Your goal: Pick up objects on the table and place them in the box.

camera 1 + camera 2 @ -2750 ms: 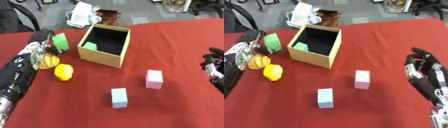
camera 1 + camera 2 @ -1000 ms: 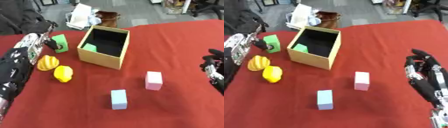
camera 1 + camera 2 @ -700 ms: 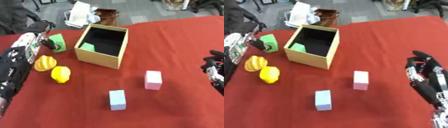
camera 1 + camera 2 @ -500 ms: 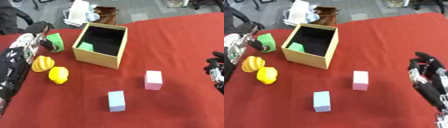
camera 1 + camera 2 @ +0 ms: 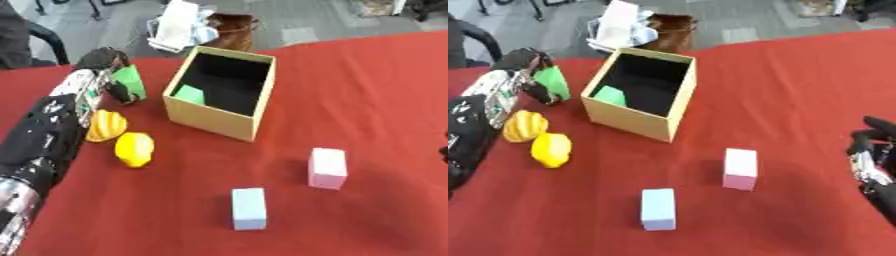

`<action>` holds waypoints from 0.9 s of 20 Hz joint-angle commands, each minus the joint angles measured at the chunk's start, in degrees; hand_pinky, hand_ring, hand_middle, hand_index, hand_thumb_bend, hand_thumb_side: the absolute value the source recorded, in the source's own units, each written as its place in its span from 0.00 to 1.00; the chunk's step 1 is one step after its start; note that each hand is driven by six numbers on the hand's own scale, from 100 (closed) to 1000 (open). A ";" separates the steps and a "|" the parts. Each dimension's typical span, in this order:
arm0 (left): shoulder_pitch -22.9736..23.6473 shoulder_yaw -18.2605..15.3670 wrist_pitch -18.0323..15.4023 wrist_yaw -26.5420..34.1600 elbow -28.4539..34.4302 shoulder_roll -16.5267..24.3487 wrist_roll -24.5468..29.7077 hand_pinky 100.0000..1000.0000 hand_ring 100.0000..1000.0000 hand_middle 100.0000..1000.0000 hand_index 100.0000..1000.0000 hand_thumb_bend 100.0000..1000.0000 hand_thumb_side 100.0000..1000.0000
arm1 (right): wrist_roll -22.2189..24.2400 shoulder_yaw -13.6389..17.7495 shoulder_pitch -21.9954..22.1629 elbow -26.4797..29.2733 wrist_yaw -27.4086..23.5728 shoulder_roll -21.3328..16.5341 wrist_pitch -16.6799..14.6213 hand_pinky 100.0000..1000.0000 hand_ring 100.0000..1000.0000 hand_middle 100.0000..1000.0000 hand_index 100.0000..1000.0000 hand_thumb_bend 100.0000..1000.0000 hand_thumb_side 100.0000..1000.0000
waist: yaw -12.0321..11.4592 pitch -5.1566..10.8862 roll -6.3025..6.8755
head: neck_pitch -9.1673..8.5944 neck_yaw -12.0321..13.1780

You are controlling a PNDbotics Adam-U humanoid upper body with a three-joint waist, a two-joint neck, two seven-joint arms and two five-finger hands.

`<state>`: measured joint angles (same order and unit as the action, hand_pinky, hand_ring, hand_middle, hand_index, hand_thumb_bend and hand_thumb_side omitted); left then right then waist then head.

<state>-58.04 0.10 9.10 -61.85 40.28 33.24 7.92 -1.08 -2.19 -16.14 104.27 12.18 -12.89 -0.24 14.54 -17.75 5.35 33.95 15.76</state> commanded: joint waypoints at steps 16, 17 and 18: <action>0.51 7.17 -6.93 9.12 24.66 6.89 6.79 0.54 0.42 0.44 0.65 0.37 0.00 | 0.08 0.34 -0.47 1.11 0.28 -0.73 -0.13 0.58 0.59 0.64 0.84 0.00 0.48 | -1.93 3.13 -0.44 | -0.73 -2.02; 0.50 7.76 -7.16 9.75 25.51 6.79 7.33 0.54 0.42 0.44 0.65 0.36 0.00 | 0.10 0.33 -0.48 1.09 0.29 -0.71 -0.14 0.58 0.59 0.64 0.84 0.00 0.48 | -1.92 3.20 -0.51 | -0.73 -2.07; 0.37 8.57 -7.56 10.33 26.21 6.48 7.93 0.55 0.42 0.44 0.65 0.37 0.00 | 0.12 0.31 -0.48 1.08 0.28 -0.69 -0.15 0.58 0.59 0.64 0.84 0.00 0.48 | -1.89 3.28 -0.60 | -0.73 -2.07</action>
<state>-56.82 8.16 1.96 -52.49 64.37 37.81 15.13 -1.06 -2.14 -16.12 104.27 12.24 -12.88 -0.28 12.67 -16.60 5.33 33.90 13.94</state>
